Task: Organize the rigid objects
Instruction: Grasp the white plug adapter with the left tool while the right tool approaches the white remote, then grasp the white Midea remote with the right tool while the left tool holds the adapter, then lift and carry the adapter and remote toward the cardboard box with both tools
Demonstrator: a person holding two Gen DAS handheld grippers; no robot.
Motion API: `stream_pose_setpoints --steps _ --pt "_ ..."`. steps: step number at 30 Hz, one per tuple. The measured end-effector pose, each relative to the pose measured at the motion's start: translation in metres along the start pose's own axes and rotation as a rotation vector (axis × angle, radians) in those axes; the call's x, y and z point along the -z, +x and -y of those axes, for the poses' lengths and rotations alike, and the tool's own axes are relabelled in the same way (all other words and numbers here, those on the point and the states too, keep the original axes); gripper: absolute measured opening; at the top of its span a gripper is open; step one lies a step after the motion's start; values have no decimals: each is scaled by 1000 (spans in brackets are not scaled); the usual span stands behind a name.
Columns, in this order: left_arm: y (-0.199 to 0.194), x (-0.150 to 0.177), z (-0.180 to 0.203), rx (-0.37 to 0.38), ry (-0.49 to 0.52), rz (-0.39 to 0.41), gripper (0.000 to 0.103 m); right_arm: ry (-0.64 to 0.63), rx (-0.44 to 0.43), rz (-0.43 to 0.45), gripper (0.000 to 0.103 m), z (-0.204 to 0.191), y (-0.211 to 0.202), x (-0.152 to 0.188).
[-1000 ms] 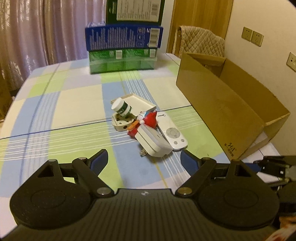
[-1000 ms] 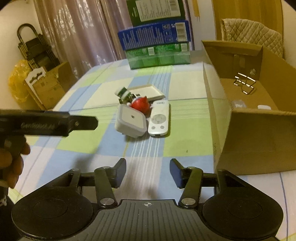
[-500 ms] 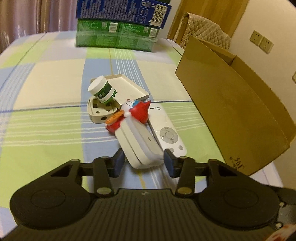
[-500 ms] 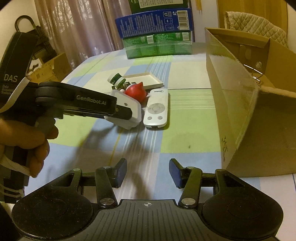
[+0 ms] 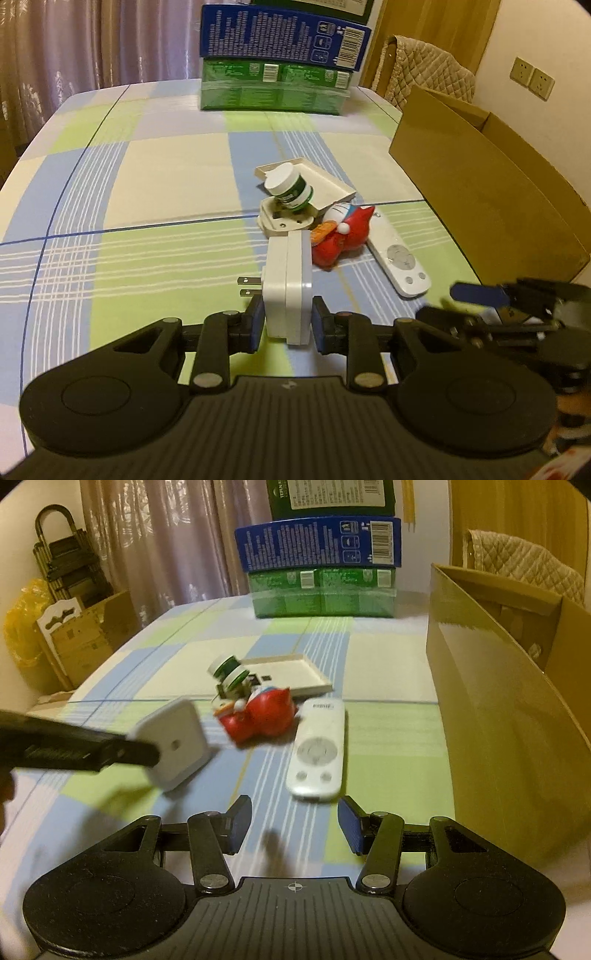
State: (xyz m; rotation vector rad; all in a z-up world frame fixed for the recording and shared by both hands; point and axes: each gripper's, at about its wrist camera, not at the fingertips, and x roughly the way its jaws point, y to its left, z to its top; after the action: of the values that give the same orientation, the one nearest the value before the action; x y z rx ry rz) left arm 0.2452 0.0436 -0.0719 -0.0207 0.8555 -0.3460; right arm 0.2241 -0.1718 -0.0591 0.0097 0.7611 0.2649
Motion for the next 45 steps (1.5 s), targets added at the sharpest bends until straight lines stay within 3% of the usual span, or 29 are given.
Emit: stream_pose_setpoints --steps 13,22,23,24,31,45 --pt "13 2 -1 -25 -4 33 24 -43 62 -28 49 9 55 -23" --pt "15 -1 4 -33 6 71 24 -35 90 -4 49 6 70 -31" --pt "16 -1 5 -34 7 74 24 -36 96 -5 47 6 71 -31" --pt "17 -1 5 -36 7 75 24 -42 104 -4 39 5 71 -32" --pt "19 1 4 -50 -9 84 25 -30 95 -29 38 5 60 -26" --pt "1 16 20 -46 17 59 22 29 89 -26 37 -3 0 2"
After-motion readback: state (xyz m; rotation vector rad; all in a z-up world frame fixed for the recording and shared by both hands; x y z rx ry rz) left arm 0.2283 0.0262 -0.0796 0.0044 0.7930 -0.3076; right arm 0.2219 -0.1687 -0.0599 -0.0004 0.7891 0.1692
